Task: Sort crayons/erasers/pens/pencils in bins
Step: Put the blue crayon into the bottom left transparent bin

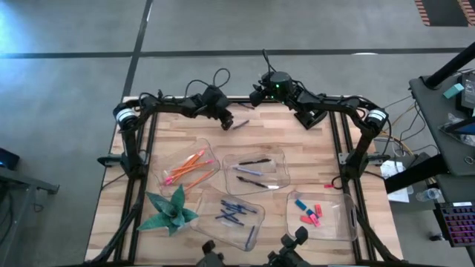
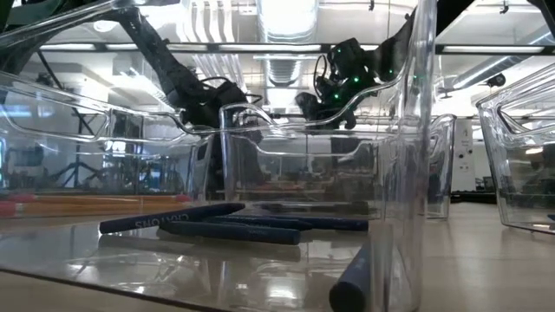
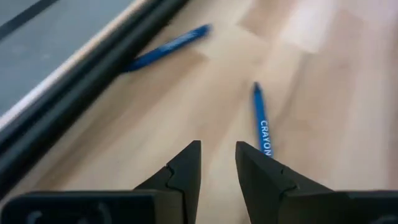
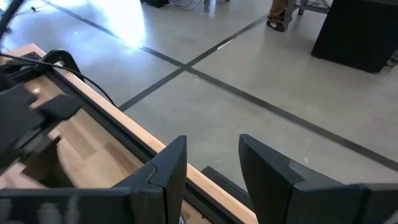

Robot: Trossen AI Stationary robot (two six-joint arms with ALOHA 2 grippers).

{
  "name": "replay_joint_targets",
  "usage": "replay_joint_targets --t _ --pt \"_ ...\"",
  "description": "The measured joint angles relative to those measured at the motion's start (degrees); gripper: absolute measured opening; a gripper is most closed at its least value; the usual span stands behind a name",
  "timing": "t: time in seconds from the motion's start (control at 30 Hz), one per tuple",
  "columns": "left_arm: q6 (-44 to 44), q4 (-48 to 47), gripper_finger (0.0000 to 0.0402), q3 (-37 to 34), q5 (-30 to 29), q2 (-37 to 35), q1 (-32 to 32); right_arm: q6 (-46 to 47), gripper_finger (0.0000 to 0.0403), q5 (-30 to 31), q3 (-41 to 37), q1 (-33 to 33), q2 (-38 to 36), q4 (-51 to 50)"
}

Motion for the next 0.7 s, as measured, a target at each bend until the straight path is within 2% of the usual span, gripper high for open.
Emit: replay_joint_targets --t 0.2,0.5,0.6,0.7 --pt "4.99 -2.12 0.0086 -0.01 6.71 -1.47 -2.77 -1.61 0.0137 0.0 0.0 0.0 0.0 0.25" --pt "7.85 -3.38 0.0086 -0.04 7.21 -1.52 -5.42 -11.04 0.0137 -0.03 0.0 0.58 0.0 -5.36" --pt "7.78 -3.41 0.0086 -0.08 7.38 -1.52 -6.21 -15.31 0.0137 -2.79 0.0 1.68 0.0 -10.41" --pt "7.39 -4.51 0.0086 -0.3 7.39 -1.61 -7.24 -14.44 0.0137 -5.05 0.0 2.78 0.0 -15.77"
